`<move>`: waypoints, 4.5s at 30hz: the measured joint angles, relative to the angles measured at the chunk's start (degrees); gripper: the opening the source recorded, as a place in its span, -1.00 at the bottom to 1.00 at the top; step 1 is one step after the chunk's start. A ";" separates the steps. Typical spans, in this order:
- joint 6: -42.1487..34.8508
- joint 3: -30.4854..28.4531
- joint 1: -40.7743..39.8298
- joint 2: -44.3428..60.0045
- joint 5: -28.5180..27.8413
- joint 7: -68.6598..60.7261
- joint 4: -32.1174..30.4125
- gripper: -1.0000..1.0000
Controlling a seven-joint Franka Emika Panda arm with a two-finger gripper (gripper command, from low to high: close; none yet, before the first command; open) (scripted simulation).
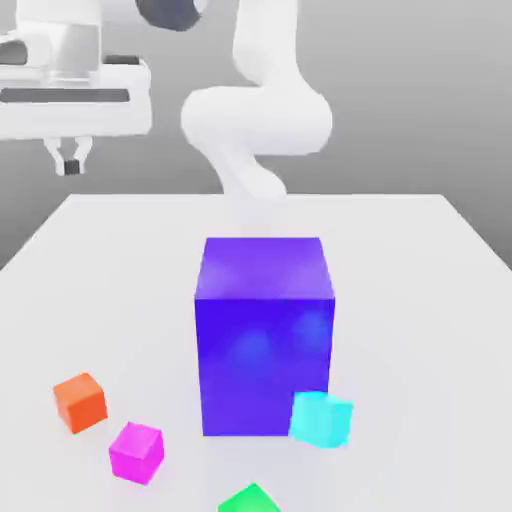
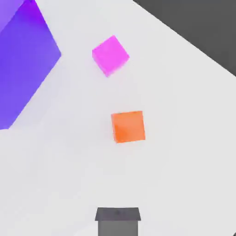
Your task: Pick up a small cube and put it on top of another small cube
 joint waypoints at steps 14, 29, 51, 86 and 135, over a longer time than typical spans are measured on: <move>-0.88 -20.94 -11.18 -7.30 -18.15 -36.37 0.99 -1.00; 1.48 -45.88 -20.03 -11.32 -37.10 -74.01 2.27 -1.00; 8.37 -79.78 -15.05 -16.93 -62.28 -98.06 7.16 1.00; 0.71 -69.76 34.15 -18.58 -54.01 -84.53 8.51 1.00; -6.90 -57.07 80.91 -20.55 -48.19 -52.28 14.83 -1.00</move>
